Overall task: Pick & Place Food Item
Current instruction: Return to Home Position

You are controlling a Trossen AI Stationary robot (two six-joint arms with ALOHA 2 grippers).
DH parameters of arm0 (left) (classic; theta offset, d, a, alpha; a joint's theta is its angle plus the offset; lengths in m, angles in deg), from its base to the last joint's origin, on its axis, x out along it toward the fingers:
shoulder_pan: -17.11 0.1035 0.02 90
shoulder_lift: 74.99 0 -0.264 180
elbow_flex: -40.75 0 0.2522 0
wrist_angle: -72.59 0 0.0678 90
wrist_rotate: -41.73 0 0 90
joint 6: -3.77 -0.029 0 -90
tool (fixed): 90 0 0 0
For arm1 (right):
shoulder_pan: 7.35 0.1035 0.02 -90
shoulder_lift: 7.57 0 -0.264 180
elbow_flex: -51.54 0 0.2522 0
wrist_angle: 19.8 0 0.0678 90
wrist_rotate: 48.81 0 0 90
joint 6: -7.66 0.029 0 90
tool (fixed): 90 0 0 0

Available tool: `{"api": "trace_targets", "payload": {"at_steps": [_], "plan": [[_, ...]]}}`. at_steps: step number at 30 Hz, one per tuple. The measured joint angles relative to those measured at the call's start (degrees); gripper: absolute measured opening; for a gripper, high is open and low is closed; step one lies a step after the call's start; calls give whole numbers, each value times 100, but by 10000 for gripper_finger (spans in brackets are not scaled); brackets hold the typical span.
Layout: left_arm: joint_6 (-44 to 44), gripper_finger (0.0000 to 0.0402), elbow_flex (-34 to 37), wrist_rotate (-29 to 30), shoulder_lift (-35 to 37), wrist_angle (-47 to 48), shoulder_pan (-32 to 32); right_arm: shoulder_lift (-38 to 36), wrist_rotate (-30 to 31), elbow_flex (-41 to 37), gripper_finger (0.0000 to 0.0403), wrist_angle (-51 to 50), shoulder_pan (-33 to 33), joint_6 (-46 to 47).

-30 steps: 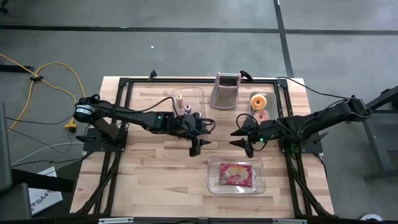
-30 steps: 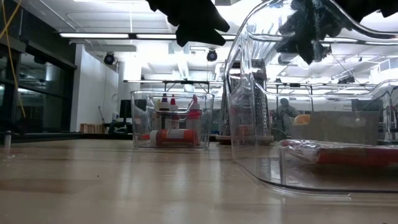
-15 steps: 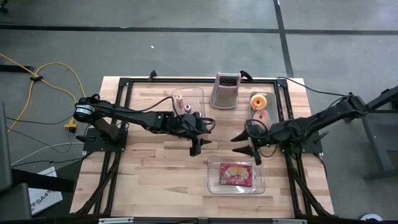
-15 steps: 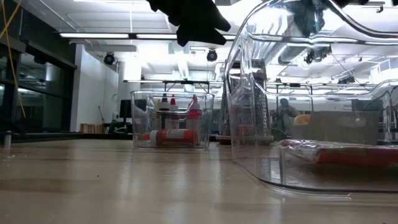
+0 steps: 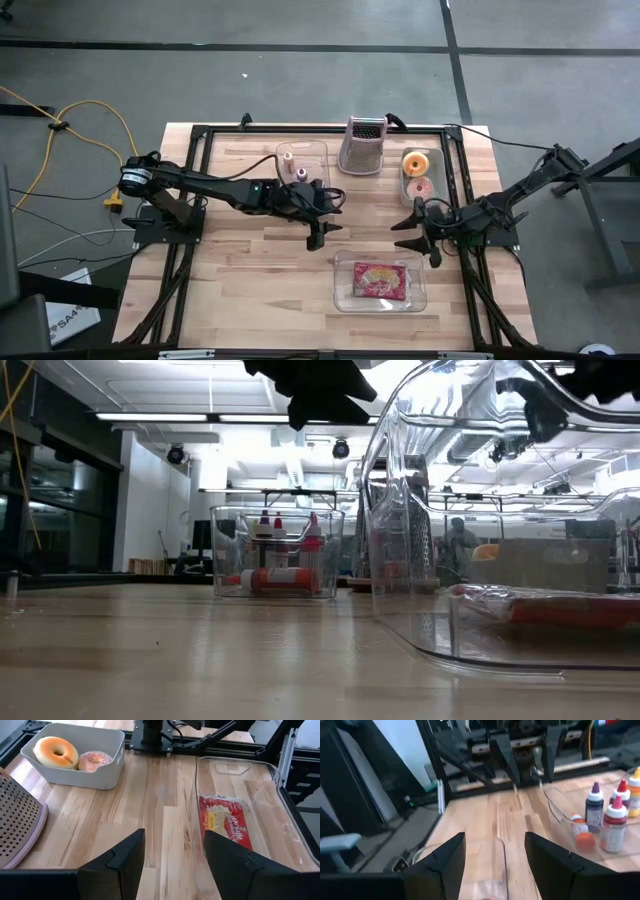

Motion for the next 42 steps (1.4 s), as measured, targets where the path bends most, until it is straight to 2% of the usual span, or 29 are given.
{"api": "trace_targets", "payload": {"at_steps": [6,12,15,33,42], "plan": [[0,196,0,6,0,-124,1,-716,-325,-881,193,925,32,-177],[0,196,0,11,0,-125,1,-1270,-857,-1188,193,933,32,-279],[0,196,0,16,0,-126,1,-1531,-905,-1289,193,913,31,-286],[0,196,0,17,0,-129,1,-2673,-1045,-1701,193,375,-32,-282],[0,196,0,17,0,-152,1,-3024,-1035,-1704,193,-417,-570,-261]]}}
